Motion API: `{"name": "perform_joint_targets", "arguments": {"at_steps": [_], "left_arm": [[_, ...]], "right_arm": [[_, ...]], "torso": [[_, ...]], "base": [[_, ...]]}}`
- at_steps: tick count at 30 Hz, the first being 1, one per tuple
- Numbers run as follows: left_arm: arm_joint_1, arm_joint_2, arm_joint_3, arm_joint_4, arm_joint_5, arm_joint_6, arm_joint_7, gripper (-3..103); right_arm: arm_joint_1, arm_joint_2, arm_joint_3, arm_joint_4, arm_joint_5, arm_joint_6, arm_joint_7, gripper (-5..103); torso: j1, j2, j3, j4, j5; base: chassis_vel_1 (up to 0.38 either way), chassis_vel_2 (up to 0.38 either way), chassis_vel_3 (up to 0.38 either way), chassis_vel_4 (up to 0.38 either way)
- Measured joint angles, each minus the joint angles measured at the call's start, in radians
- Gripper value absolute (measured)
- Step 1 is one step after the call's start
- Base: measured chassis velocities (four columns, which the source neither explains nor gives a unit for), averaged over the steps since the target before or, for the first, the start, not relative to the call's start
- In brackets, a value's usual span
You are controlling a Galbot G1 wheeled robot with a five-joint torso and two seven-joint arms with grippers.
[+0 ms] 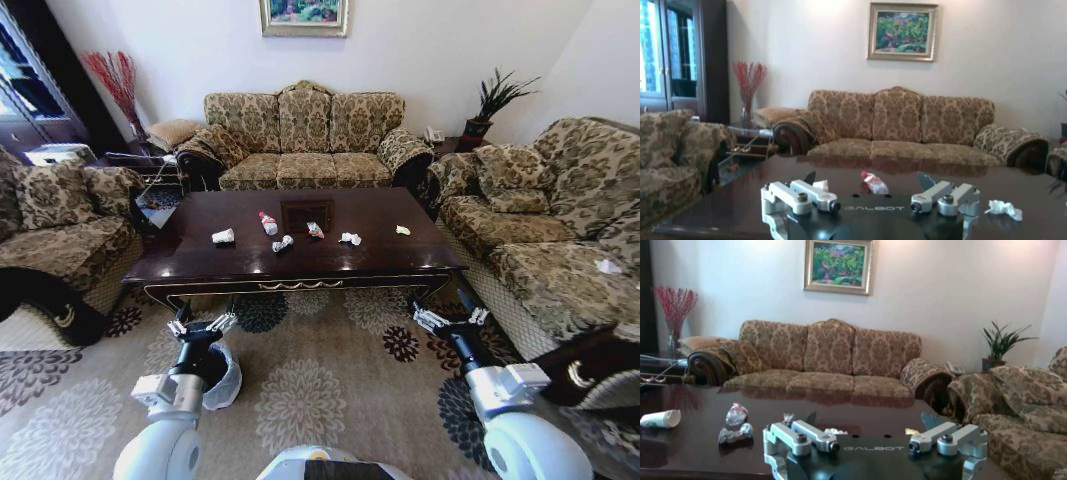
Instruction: Move to the front of the table and place the trash on the table into the trash bin.
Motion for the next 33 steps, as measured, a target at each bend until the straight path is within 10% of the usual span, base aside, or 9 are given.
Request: {"name": "perform_joint_targets", "arguments": {"at_steps": [33], "left_arm": [[0.019,-0.035,0.005,0.011,0.045,-0.083,0.004,100]], "right_arm": [[-0.024,0.018,-0.005,-0.019,-0.034,0.026,-0.032,100]], "torso": [[0.000,0.000,0.000,0.0000,0.0002]], "base": [[0.035,0.036,-0.024,-0.027]]}}
